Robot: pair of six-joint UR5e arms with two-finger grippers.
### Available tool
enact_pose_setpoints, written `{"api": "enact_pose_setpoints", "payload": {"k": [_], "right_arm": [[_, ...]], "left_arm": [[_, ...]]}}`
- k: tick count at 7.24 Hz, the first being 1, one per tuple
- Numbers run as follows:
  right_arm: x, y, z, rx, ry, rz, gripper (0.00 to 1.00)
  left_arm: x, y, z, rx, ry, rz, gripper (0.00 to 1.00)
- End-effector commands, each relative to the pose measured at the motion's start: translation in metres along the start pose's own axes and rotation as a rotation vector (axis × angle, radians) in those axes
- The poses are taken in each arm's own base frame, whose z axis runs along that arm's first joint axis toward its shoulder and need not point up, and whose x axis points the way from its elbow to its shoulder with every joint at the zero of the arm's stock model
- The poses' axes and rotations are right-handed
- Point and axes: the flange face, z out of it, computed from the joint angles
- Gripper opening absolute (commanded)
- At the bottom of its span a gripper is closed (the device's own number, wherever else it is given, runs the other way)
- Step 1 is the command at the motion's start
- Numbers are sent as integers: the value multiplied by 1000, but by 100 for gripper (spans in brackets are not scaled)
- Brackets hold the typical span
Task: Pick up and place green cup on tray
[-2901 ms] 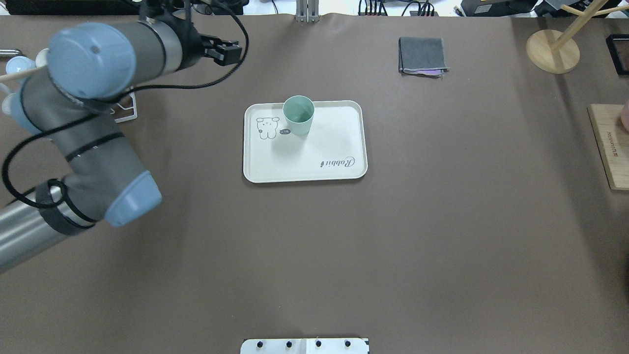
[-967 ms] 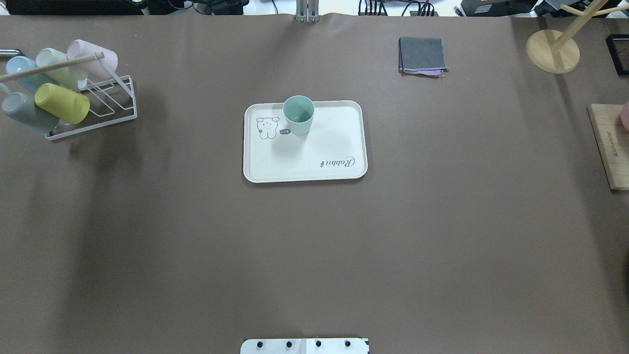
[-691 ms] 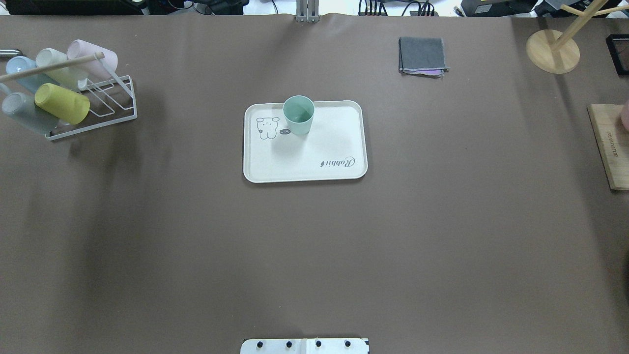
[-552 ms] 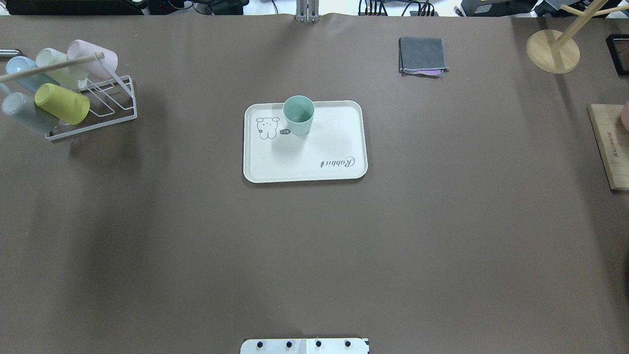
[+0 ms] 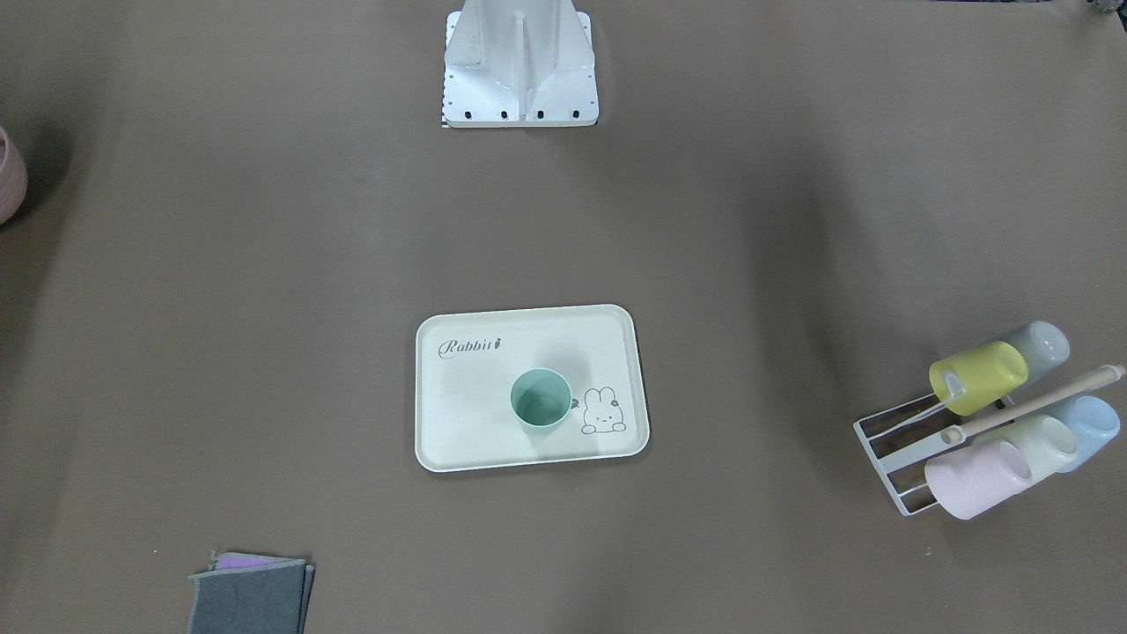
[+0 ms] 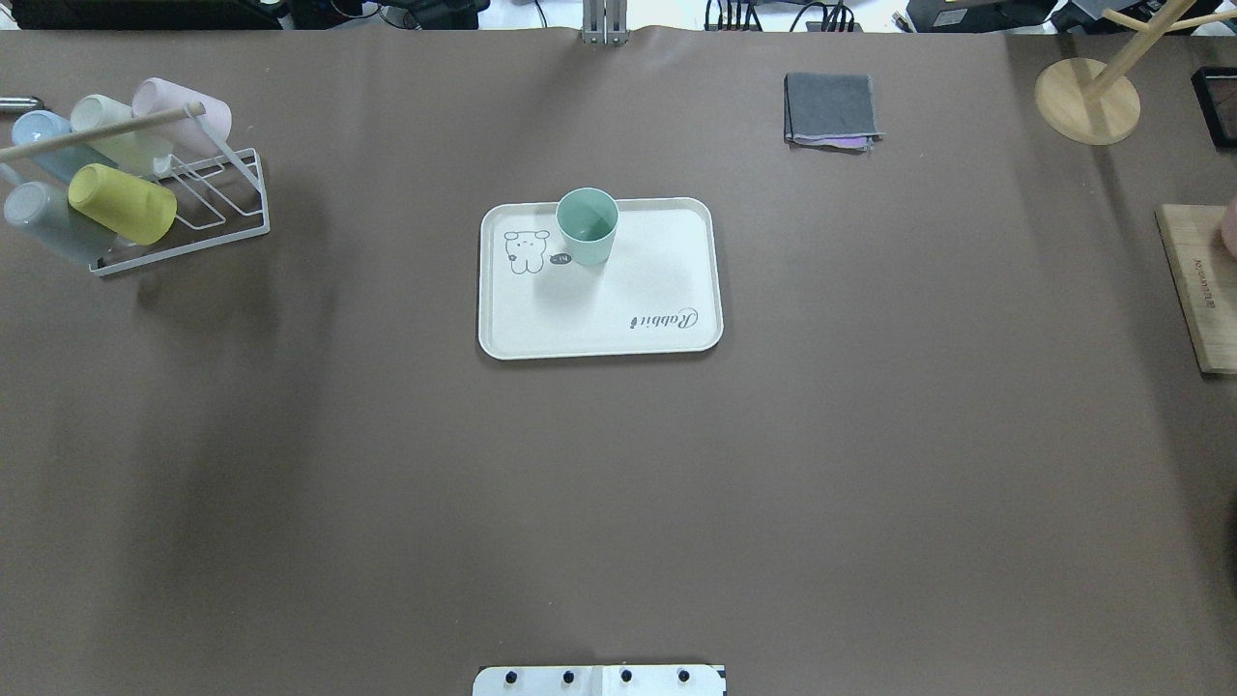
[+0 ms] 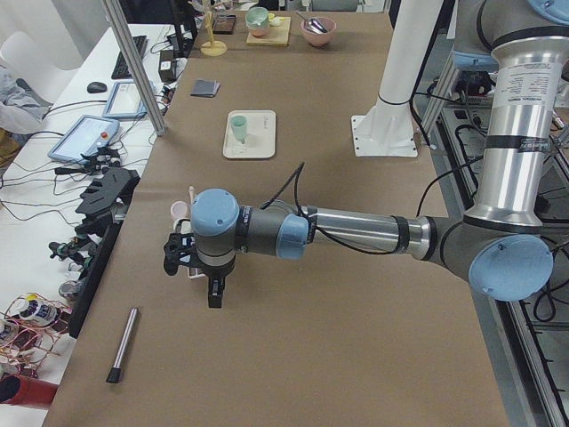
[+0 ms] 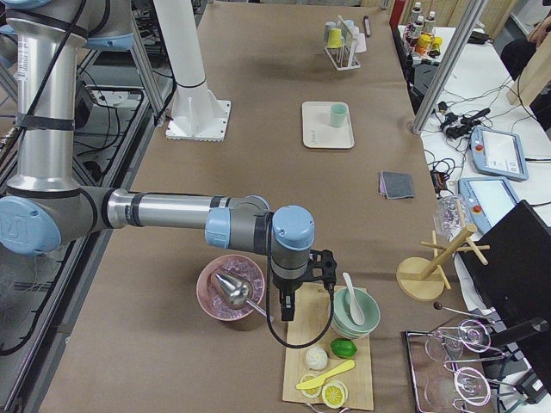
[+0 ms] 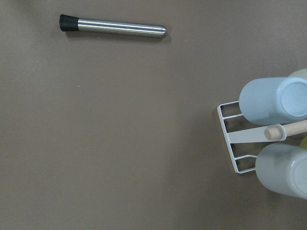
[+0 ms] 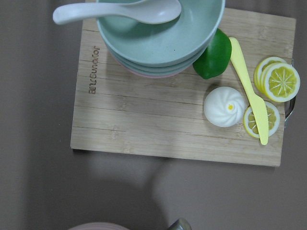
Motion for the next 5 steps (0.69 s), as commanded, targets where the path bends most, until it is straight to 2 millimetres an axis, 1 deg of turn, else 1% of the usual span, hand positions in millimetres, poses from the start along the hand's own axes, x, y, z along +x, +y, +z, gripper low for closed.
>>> {"api": "enact_pose_setpoints", "payload": {"k": [1,5], "right_arm": [[4,-16,1,-6,0,5,100],[4,-15,2,-8,-2,24,100]], "left_arm": [[-23,10,-15,-30,-10,5,97],[-32,16,-9,-60,-10,-25,97]]}}
